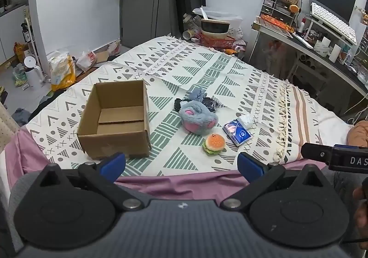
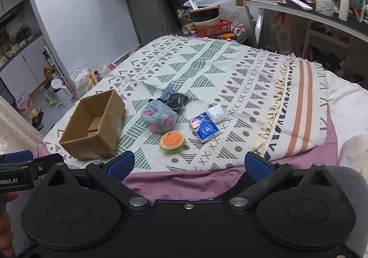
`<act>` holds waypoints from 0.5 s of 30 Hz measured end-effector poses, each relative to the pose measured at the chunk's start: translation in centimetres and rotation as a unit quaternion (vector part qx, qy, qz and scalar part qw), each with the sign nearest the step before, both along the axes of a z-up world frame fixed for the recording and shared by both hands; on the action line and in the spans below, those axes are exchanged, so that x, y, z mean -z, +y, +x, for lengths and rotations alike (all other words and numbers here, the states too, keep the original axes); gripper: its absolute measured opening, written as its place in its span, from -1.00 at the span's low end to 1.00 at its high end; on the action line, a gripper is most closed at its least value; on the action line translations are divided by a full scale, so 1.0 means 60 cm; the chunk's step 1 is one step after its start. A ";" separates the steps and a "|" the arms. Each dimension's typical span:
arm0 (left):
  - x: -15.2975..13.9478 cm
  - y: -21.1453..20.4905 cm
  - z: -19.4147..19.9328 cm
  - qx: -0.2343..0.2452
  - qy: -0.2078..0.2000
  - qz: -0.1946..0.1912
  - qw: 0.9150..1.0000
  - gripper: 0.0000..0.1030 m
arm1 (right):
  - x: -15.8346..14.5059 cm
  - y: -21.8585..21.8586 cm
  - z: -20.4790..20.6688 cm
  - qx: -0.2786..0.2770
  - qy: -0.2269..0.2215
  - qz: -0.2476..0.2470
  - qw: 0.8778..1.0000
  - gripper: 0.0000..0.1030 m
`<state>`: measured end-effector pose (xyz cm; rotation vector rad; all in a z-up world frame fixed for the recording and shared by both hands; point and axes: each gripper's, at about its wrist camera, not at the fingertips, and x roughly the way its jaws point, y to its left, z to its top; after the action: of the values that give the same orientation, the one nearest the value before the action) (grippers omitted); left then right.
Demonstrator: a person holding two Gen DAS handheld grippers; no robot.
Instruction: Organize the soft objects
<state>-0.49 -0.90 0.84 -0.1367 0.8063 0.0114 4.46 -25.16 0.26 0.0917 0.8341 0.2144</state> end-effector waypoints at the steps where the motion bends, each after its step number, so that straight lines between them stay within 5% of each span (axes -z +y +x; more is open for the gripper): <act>1: -0.001 0.000 0.000 0.000 -0.001 0.000 1.000 0.99 | -0.001 -0.001 -0.001 0.001 -0.001 0.001 1.000 1.00; 15: -0.011 -0.001 -0.011 0.002 -0.007 0.004 1.000 0.99 | -0.010 -0.002 -0.010 0.004 -0.011 0.003 1.000 1.00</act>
<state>-1.12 -0.95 1.47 -0.1276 0.7923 0.0088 3.85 -25.31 0.87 0.0983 0.8115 0.2110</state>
